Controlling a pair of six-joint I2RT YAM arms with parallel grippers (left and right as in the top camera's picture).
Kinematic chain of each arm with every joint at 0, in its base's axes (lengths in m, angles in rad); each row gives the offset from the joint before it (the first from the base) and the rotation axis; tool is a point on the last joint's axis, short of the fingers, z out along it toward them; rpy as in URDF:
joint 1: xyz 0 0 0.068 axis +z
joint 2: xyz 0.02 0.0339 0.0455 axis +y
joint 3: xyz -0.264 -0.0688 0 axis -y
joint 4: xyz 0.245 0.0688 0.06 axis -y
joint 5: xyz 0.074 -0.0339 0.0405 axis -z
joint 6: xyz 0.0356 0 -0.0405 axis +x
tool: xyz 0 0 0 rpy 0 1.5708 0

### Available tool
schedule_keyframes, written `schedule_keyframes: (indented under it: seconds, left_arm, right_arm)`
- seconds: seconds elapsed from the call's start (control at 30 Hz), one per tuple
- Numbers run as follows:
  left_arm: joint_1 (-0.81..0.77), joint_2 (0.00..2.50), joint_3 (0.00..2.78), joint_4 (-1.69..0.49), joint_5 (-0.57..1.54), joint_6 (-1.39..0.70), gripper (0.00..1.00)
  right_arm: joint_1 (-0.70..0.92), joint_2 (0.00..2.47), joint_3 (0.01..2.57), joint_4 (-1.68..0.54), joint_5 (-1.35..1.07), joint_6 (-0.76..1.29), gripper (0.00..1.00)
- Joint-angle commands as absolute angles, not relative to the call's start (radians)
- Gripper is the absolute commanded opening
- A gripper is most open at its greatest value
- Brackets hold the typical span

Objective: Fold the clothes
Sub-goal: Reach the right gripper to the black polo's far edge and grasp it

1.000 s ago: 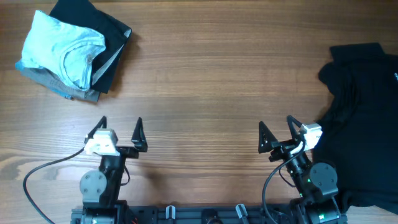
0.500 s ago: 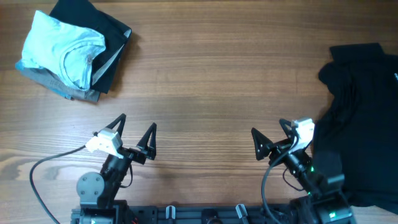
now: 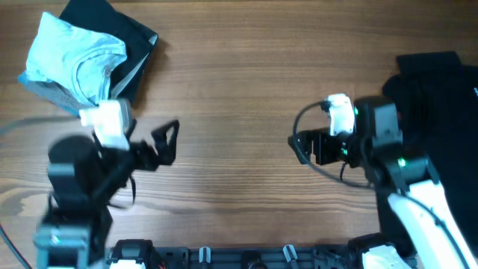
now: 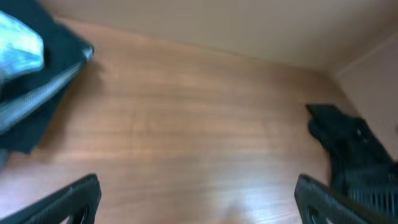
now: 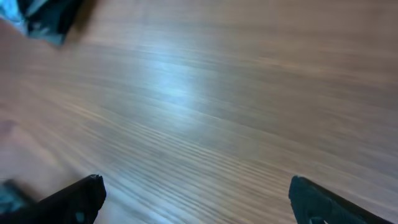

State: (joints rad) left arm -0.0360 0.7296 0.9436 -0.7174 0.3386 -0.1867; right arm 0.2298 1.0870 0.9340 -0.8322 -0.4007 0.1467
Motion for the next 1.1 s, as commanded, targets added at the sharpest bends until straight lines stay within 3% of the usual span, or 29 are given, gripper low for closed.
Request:
schedule_keyframes:
  seconds: [0.0,0.17,0.37,0.63,0.87,0.97,1.03,1.07]
  left_arm:
    - [-0.03,0.891,1.136,-0.859,0.333,-0.104,1.0]
    - [-0.03,0.982,1.169,-0.912,0.377,-0.12,1.0]
    - [-0.03,0.997,1.169,-0.904,0.429,-0.119,1.0]
    - [-0.03,0.997,1.169,-0.933,0.429,-0.119,1.0]
    - [-0.03,0.997,1.169,-0.933,0.4,-0.118,1.0]
    - [-0.03,0.997,1.169,-0.933,0.399,-0.118,1.0]
    - [-0.03,0.997,1.169,-0.933,0.398,-0.117,1.0]
    - [-0.03,0.997,1.169,-0.933,0.393,-0.115,1.0]
  right_arm:
    - [0.226,1.22,1.086,-0.896,-0.443,0.115,1.0]
    - [0.171,1.354,1.249,-0.957,-0.063,0.263,1.0]
    - [-0.041,1.472,1.36,-0.937,0.064,0.345,0.99]
    - [-0.315,1.662,1.359,-0.937,0.075,0.369,0.78]
    - [-0.418,1.805,1.359,-0.94,0.075,0.395,0.72]
    - [-0.454,1.852,1.359,-0.942,0.055,0.403,0.55]
    - [-0.473,1.884,1.359,-0.956,0.052,0.421,0.52]
    - [-0.482,1.901,1.355,-0.962,0.052,0.427,0.59]
